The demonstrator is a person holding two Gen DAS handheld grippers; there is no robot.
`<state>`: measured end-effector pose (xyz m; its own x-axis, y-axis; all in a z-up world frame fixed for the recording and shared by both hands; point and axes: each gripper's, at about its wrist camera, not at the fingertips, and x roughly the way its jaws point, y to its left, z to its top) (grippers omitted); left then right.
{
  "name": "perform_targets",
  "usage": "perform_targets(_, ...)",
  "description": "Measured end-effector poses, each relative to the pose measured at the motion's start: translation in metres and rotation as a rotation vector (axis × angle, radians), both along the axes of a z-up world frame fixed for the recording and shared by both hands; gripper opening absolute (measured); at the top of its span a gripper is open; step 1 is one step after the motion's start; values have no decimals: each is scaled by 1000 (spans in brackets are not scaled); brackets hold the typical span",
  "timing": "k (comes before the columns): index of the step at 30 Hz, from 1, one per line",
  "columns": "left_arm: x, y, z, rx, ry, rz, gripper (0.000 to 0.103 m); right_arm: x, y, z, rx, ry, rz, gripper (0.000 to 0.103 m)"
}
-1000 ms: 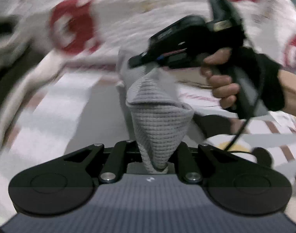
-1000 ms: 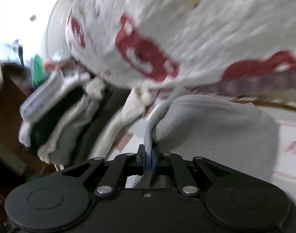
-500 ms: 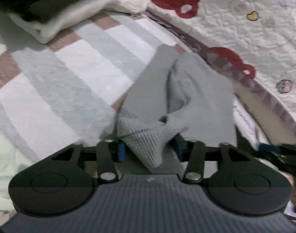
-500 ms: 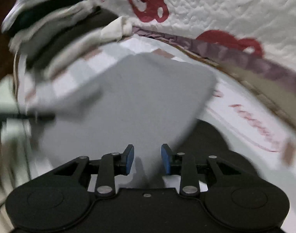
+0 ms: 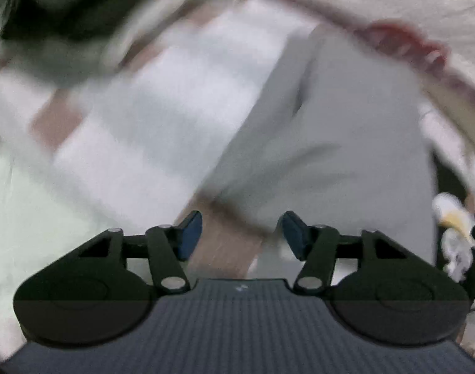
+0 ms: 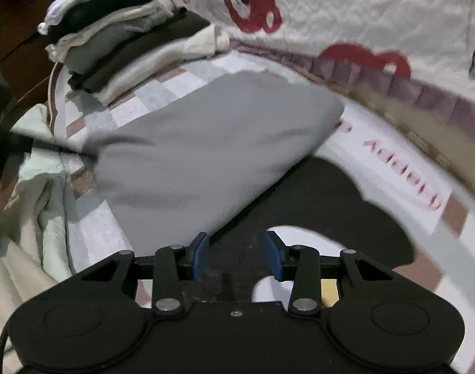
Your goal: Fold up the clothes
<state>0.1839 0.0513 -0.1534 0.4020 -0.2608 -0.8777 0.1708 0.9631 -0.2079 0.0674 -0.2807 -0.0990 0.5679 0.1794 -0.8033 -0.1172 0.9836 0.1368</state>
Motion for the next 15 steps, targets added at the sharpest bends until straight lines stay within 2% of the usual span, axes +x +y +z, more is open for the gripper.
perform_targets(5,-4,-3,34,-120,-216,-38,56,9,13,-4,85,31,-70,45)
perform_targets(7,-5,-14,40,-173,-285,-108,54,15,19,-4,138,47,-104,45)
perform_targets(8,-2,-23,36,-205,-280,-164,47,19,22,-4,171,60,-122,45)
perform_targets(9,4,-31,28,-258,-246,-223,34,24,27,-4,181,71,-135,45)
perform_targets(10,9,-38,21,-285,-221,-258,29,29,32,-5,193,82,-130,45)
perform_targets(11,13,-40,14,-253,-214,-243,25,34,37,-6,205,93,-126,45)
perform_targets(13,21,-46,0,-189,-202,-214,25,40,40,-12,213,89,-132,45)
perform_targets(15,29,-48,-12,-146,-183,-180,25,39,43,-16,166,71,-130,45)
